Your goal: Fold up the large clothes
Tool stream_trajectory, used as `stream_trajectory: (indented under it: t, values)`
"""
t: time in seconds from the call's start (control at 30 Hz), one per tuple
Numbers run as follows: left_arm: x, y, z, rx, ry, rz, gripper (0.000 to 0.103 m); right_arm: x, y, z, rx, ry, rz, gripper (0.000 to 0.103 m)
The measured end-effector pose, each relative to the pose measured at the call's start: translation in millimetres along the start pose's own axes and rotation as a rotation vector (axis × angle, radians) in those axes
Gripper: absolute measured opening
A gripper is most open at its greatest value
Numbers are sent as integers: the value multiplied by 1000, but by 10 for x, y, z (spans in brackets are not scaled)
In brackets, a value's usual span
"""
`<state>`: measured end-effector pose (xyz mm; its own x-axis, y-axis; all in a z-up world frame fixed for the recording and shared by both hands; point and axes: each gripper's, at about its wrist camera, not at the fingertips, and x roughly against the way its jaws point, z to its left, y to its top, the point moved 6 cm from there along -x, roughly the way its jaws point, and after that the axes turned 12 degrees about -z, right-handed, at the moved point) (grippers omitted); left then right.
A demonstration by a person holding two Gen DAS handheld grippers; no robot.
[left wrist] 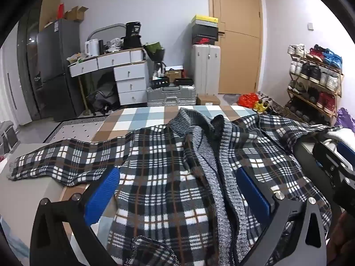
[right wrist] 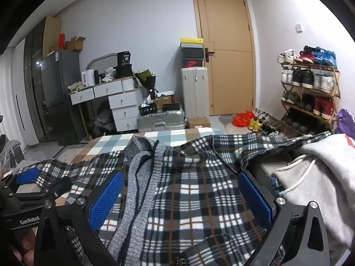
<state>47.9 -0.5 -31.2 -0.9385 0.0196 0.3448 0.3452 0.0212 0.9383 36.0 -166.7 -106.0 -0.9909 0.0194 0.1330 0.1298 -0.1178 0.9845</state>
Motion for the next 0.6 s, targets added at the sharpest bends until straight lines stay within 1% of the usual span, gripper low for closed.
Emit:
stream_trajectory:
  t: [0.03, 0.07, 0.13, 0.3, 0.6]
  values:
    - [19, 1, 4, -2, -3, -4, 102, 0, 0, -2, -2, 0, -5, 103]
    - [7, -34, 48, 8, -5, 14, 102, -3, -5, -1, -2, 2, -5, 103]
    - [-25, -36, 42, -8, -3, 32, 102, -10, -16, 1, -2, 7, -5, 103]
    - [-2, -10, -72, -40, 1, 13, 102, -1, 35, 0, 10, 3, -19, 103]
    - [20, 40, -66, -31, 6, 0, 102, 51, 14, 24, 17, -2, -34, 103]
